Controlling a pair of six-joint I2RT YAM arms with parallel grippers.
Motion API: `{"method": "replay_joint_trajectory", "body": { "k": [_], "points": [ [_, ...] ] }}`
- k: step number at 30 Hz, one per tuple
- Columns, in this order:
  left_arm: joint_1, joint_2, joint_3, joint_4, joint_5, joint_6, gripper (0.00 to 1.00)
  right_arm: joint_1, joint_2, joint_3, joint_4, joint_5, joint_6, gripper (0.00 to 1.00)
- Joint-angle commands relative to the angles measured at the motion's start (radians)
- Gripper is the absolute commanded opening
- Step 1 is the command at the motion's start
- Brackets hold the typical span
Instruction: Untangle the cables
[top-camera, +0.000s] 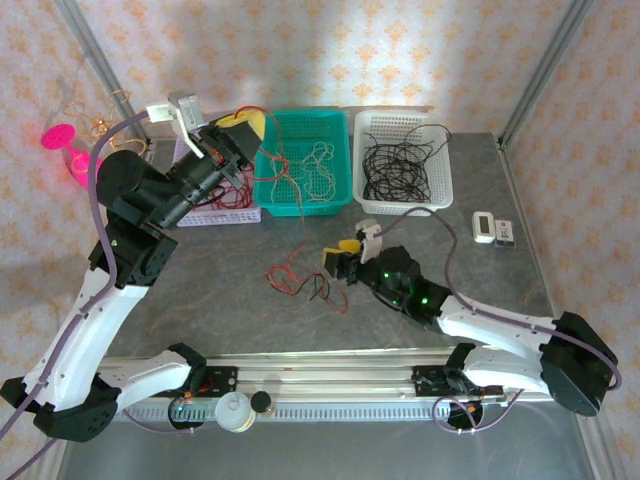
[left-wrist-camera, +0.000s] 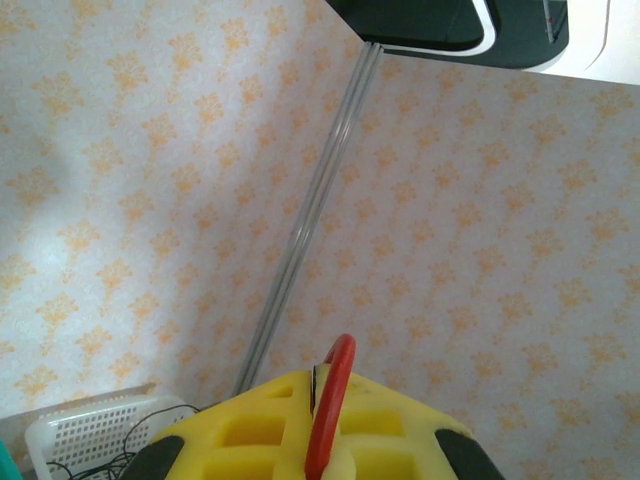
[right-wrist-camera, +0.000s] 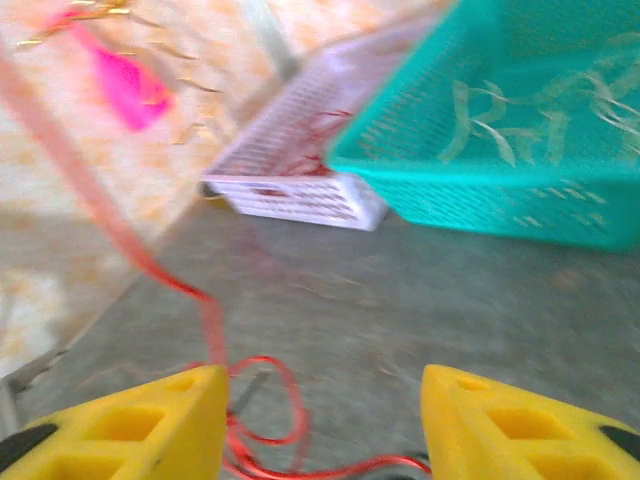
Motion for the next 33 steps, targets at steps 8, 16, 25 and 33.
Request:
{"method": "replay_joint_trajectory", "body": {
  "k": [8,16,25,33],
  "points": [
    [-0.007,0.015,0.08,0.107,-0.006,-0.065,0.0,0.123,0.332,0.315,0.152,0.341,-0.024,0.58],
    [-0.008,0.077,0.255,0.09,-0.028,-0.101,0.0,0.119,0.679,0.355,0.261,0.541,-0.07,0.43],
    [-0.008,0.178,0.462,0.049,-0.073,-0.119,0.0,0.088,0.632,0.052,0.326,0.37,-0.039,0.24],
    [-0.008,0.246,0.592,0.024,-0.128,-0.088,0.0,0.021,0.552,-0.121,0.409,0.226,-0.044,0.33]
  ]
}}
